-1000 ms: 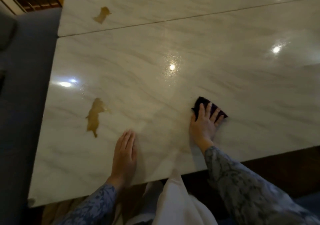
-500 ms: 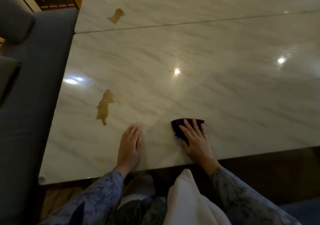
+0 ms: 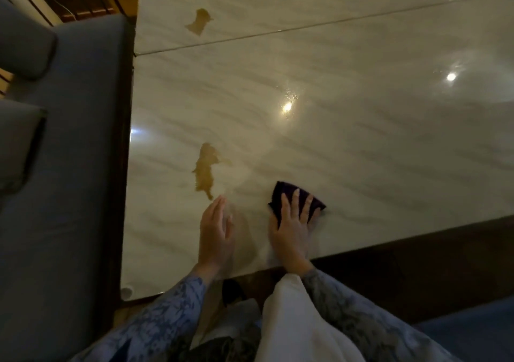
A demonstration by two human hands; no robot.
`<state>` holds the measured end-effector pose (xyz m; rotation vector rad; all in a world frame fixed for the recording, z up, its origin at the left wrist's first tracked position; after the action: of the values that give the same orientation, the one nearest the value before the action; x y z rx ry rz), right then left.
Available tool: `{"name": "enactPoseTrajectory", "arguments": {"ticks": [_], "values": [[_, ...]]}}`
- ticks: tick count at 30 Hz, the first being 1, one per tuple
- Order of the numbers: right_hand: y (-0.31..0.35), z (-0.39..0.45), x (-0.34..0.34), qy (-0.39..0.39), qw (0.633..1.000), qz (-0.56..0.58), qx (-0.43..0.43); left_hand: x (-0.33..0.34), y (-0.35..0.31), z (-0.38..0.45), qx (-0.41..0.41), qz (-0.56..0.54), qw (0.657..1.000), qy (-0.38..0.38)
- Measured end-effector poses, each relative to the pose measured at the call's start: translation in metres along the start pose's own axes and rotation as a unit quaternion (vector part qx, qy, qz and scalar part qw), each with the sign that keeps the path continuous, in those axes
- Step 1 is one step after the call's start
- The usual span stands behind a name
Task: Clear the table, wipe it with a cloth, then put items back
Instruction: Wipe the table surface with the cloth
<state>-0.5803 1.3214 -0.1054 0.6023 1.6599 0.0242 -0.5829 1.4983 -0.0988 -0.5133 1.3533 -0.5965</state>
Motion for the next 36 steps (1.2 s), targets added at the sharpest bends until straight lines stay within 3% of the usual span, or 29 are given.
{"name": "enactPoseTrajectory", "arguments": {"ticks": [3, 6, 8, 11, 16, 24, 29, 36], "values": [[0.029, -0.037, 0.018, 0.018, 0.986, 0.153, -0.065, -0.018, 0.025, 0.003, 0.015, 0.027, 0.999, -0.017], [0.028, -0.049, 0.012, 0.02, 0.923, 0.384, -0.019, -0.015, 0.027, 0.007, 0.039, 0.018, 0.999, -0.007], [0.014, -0.05, 0.004, -0.063, 0.906, 0.417, 0.031, -0.003, 0.013, 0.01, 0.077, 0.002, 0.997, 0.025], [-0.015, -0.037, -0.014, -0.152, 0.912, 0.365, 0.107, 0.031, -0.035, 0.019, 0.102, 0.049, 0.989, 0.101], [-0.041, -0.03, -0.029, -0.147, 0.932, 0.3, 0.138, 0.073, -0.069, 0.01, 0.087, 0.202, 0.957, 0.188], [-0.001, -0.028, 0.004, -0.07, 0.982, 0.171, 0.04, 0.021, 0.001, -0.018, 0.266, 0.211, 0.914, 0.223], [0.052, -0.025, 0.032, -0.061, 0.993, 0.097, 0.006, -0.045, 0.074, -0.034, 0.295, 0.225, 0.899, 0.231], [0.067, -0.016, 0.044, -0.065, 0.998, 0.014, 0.021, -0.104, 0.144, 0.008, 0.316, 0.253, 0.88, 0.248]]}}
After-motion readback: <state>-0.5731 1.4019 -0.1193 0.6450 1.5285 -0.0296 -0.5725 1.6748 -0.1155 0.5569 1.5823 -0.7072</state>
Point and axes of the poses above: each hand's wrist, its own z-axis towards the middle knuckle, its own x-axis out of the palm, y = z × x, the point moved 1 cm from there along z, towards the middle knuckle, and after that the axes turned 7 degrees about x, right-handed, at the moved point
